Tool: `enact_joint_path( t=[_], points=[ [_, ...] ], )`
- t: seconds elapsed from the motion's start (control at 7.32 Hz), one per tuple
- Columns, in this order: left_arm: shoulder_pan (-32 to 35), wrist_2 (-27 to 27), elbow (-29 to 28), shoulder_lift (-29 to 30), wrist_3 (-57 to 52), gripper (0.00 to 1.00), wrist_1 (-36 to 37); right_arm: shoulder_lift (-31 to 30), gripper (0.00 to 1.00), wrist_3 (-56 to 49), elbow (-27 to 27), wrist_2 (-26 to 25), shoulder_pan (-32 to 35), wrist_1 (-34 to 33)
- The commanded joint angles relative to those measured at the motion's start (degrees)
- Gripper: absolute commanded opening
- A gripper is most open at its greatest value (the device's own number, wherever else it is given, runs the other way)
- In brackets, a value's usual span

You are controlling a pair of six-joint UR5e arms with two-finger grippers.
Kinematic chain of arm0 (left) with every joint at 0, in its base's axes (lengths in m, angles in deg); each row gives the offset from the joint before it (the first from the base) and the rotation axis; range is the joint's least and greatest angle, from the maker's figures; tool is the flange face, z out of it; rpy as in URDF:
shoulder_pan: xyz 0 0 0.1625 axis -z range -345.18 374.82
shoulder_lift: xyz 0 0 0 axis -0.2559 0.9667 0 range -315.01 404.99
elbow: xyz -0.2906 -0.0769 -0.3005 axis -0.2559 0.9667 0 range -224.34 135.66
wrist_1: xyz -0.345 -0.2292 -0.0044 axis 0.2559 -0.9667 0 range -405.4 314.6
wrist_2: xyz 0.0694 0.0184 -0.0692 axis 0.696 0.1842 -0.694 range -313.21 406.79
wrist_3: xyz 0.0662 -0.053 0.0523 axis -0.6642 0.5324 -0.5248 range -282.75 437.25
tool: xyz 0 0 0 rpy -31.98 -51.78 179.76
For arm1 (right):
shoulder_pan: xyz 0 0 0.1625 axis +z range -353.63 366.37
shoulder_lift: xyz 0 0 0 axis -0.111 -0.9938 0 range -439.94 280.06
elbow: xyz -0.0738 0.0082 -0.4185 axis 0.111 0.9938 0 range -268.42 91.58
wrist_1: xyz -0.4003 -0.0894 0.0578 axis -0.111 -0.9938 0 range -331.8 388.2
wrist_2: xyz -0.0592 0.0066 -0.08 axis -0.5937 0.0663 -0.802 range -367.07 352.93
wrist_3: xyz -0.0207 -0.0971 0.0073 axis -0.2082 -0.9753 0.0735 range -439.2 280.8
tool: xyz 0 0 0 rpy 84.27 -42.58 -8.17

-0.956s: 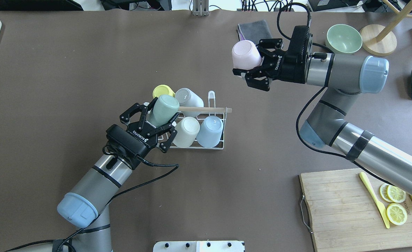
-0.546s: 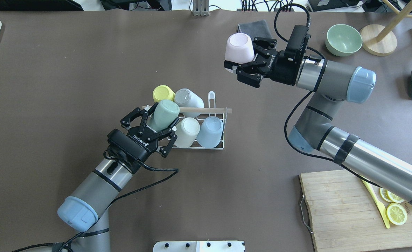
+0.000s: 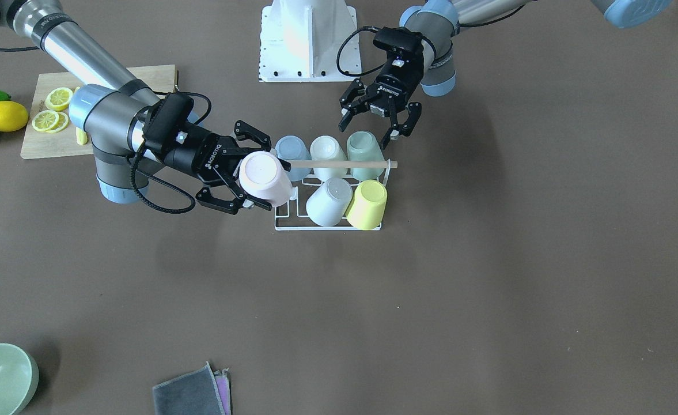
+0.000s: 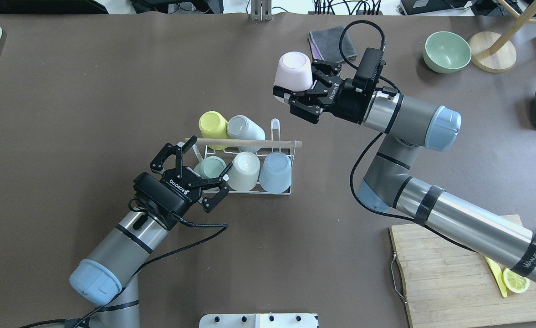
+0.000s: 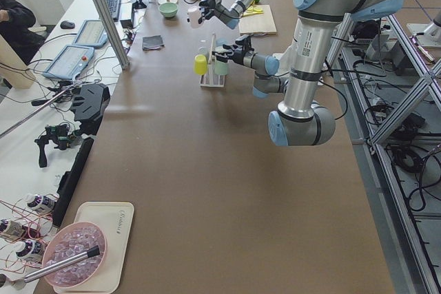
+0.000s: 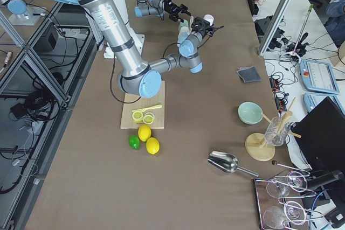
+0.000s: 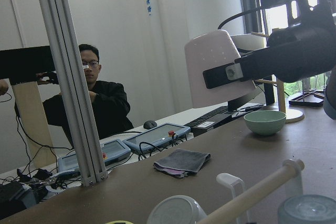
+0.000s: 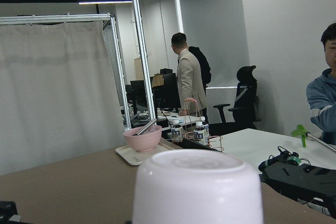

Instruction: Place cup on cup holder

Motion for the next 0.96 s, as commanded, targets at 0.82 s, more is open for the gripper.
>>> enact_joint_path(
  t=[0.82],
  points=[
    [12.0,-8.7,9.1,0.1,0.0,0.98,3.5,1.9,0.0,-12.3,4.2,0.1,-4.1,0.3]
  ],
)
